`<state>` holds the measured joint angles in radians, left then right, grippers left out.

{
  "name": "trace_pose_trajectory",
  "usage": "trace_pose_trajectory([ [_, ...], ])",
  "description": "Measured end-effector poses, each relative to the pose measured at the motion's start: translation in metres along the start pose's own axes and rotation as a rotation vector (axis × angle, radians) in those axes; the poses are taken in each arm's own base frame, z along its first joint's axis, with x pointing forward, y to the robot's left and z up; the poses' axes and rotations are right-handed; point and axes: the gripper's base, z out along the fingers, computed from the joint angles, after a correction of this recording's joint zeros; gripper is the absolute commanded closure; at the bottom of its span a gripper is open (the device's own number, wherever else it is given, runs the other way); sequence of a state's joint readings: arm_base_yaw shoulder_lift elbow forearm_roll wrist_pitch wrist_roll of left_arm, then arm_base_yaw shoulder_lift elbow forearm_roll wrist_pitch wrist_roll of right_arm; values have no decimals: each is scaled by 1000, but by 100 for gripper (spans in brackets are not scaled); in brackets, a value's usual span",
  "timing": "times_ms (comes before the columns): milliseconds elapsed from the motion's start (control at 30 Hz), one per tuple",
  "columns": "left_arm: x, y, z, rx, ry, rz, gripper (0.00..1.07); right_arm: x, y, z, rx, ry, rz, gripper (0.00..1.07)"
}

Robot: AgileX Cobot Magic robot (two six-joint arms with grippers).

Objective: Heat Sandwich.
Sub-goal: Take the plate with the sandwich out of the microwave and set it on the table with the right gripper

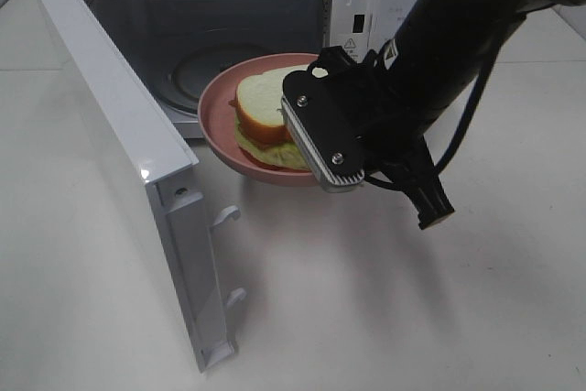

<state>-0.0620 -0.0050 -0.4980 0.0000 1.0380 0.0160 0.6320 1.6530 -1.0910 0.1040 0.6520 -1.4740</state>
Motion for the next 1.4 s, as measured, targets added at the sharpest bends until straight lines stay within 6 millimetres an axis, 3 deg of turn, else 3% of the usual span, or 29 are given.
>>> trace_pose_trajectory([
  [867,0,0,0,0,0,0,6,19,80,-47,63,72,150,107],
  [1200,0,0,0,0,0,0,6,32,119,-57,68,152,370,107],
  [1400,0,0,0,0,0,0,6,41,129,-60,94,238,521,107],
])
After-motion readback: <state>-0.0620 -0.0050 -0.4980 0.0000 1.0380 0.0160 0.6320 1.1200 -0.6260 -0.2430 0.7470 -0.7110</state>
